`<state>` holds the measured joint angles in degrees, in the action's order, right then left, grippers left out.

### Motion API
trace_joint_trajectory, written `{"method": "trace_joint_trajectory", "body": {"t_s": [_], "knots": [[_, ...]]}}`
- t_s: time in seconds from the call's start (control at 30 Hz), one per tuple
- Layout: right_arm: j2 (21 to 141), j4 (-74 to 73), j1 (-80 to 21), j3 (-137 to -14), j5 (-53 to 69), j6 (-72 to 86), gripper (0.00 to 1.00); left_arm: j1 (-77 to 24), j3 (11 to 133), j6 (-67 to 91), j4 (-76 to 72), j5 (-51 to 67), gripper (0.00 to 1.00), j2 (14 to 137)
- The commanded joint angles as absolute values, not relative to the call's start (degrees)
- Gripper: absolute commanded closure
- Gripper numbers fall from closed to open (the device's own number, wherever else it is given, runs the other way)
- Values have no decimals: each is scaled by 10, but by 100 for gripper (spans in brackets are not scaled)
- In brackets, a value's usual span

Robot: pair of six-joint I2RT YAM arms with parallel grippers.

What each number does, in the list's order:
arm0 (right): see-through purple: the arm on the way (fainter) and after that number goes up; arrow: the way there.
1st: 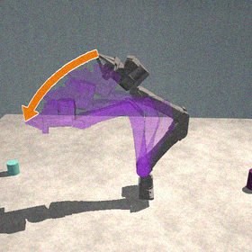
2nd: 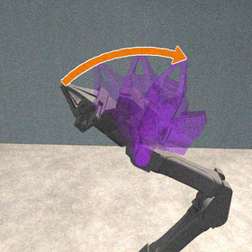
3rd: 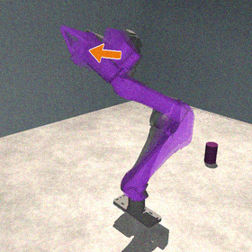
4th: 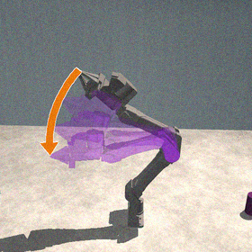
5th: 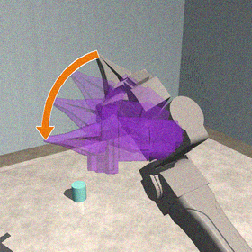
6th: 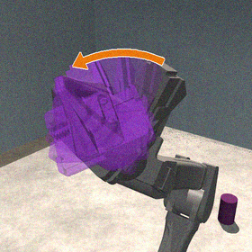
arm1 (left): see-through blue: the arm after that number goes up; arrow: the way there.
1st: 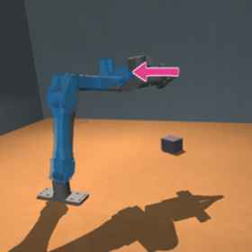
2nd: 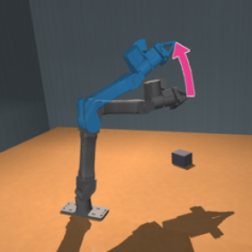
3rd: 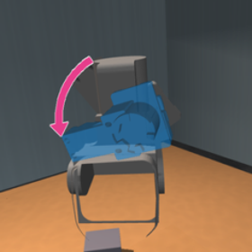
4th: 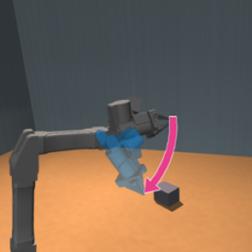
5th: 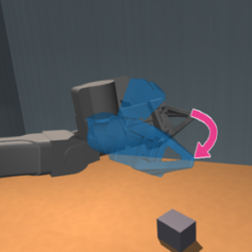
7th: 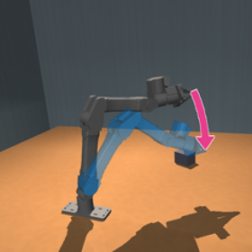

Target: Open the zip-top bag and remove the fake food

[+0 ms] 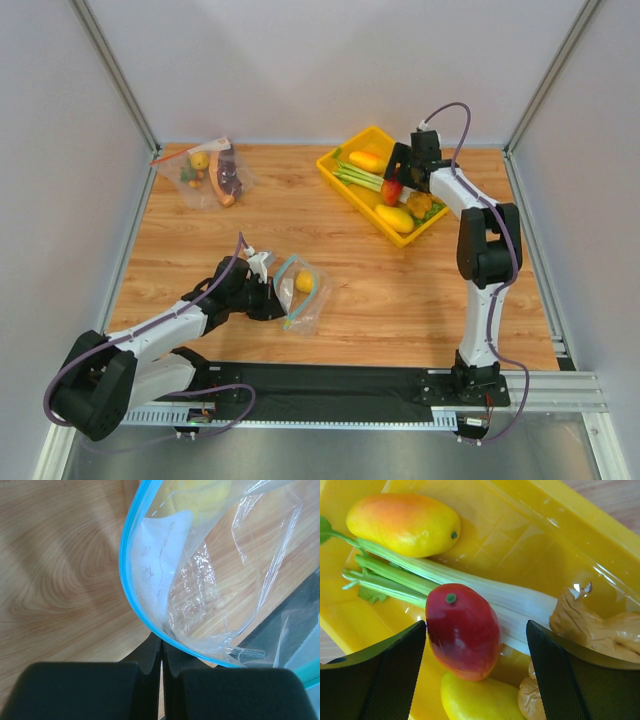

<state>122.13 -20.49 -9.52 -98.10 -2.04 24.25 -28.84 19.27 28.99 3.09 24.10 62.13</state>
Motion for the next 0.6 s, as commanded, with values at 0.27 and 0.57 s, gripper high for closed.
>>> {"method": "trace_joint_trajectory", "body": {"t_s": [0.27, 0.57], "knots": [[1015, -168, -101, -867, -55, 214, 15, -289, 213, 277, 54, 237, 100, 591], [831, -171, -134, -765, -63, 182, 16, -288, 222, 279, 61, 236, 100, 579]]}}
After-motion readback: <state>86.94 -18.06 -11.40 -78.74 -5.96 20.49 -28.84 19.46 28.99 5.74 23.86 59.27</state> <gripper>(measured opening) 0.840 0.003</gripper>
